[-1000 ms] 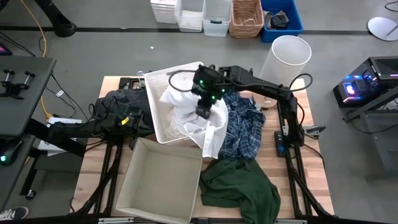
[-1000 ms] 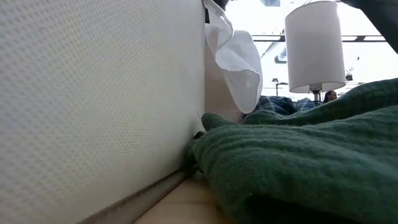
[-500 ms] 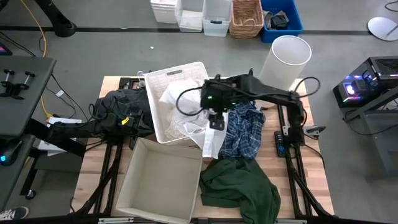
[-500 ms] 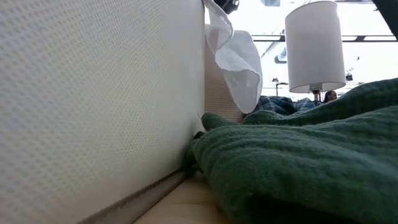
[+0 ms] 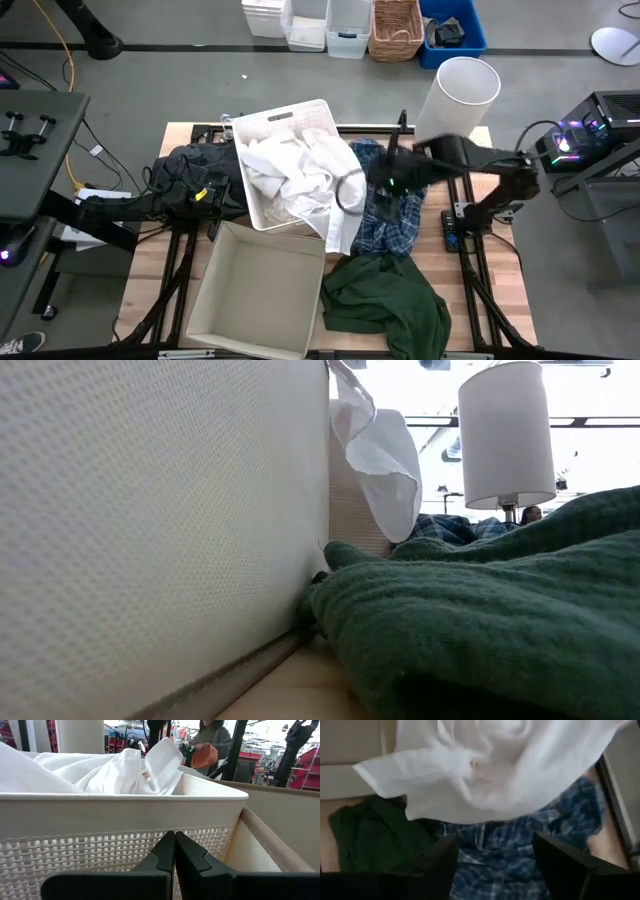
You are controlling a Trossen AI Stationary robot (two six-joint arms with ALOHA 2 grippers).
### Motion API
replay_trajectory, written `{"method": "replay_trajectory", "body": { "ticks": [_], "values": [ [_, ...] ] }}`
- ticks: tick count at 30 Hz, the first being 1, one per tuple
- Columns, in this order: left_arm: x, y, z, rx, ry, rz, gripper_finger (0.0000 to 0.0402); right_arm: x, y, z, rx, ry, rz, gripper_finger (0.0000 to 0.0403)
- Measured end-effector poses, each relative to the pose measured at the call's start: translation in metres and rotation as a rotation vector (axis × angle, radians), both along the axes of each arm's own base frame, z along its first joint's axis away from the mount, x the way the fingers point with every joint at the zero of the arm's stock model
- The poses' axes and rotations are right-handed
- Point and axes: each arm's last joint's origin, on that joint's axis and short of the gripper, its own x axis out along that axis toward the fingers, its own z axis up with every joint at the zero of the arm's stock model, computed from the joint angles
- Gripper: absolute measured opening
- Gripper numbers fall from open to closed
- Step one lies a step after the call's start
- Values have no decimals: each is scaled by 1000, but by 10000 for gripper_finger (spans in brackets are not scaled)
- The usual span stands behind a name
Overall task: Sort clothes
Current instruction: Put the white polo shirt into the white bin
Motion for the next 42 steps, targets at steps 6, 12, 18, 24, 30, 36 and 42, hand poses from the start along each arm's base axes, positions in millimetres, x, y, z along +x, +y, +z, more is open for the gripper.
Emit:
{"method": "replay_trajectory", "body": {
  "ticks": [6,12,18,24,30,36,42],
  "values": [
    [0,0,0,0,0,0,1,-11,30,-72,106,-196,-94,247],
    [0,0,0,0,0,0,1,-7,38,-143,153,-369,-196,247],
    [0,0,0,0,0,0,1,-12,30,-172,-5,-397,-371,247],
    [0,0,0,0,0,0,1,-14,29,-164,-96,-366,-353,247],
    [0,0,0,0,0,0,1,-7,22,-162,-101,-392,-286,247],
    [0,0,0,0,0,0,1,-3,8,-164,-123,-365,-274,239],
    [0,0,0,0,0,2,1,3,7,-160,-81,-422,-235,44]
  ]
}}
